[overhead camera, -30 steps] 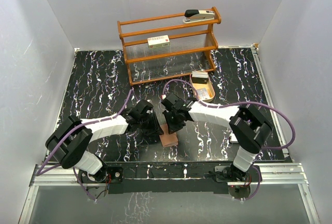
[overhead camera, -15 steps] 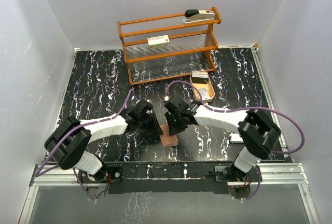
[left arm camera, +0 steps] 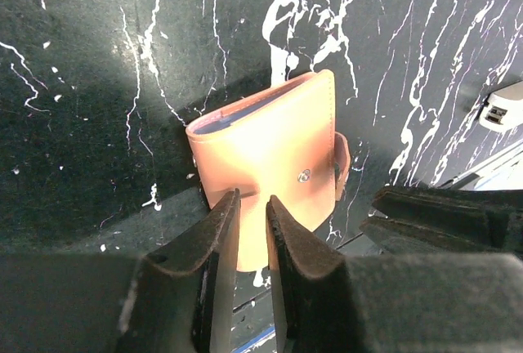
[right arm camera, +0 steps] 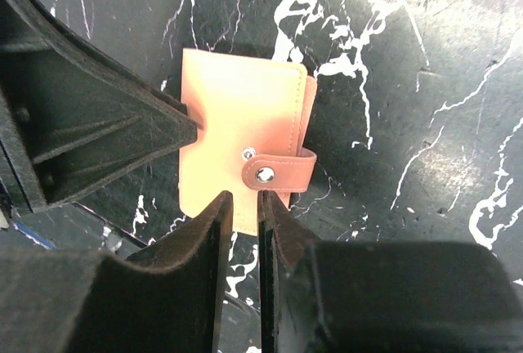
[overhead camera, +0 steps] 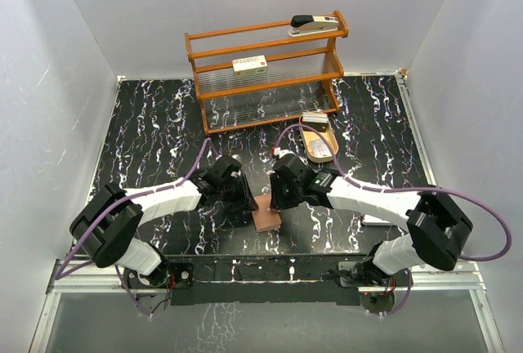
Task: Put the credit cards into the card holder
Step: Close the card holder at the center of the board.
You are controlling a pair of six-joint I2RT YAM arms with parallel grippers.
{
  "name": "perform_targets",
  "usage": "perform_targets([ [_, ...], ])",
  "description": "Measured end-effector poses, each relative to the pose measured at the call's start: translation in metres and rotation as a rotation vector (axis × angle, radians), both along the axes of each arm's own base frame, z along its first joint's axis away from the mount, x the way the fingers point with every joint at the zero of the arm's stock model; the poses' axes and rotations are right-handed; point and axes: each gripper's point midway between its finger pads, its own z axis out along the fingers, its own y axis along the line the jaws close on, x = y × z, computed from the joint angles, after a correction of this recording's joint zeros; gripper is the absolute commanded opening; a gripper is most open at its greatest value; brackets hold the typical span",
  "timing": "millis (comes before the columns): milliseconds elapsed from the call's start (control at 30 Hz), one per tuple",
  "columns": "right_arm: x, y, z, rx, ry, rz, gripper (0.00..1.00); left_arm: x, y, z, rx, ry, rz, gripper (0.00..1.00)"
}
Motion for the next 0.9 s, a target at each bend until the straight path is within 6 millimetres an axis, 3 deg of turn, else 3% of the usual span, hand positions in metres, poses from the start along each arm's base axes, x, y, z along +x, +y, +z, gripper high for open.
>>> perform_targets([
  [133, 0.008, -0.004, 0.005, 0.035, -0.029, -0.036, 0.22, 0.0, -0.002, 0.002, -0.007, 0.0, -0.008, 0.2],
  [333, 0.012, -0.011, -0.005, 0.053, -0.012, -0.067, 0.2, 0.002, -0.006, -0.001, -0.007, 0.009, -0.02, 0.19],
  [900, 0.005, 0.003, -0.017, 0.14, 0.044, -0.035, 0.17, 0.001, -0.006, -0.002, -0.007, 0.012, -0.022, 0.18],
])
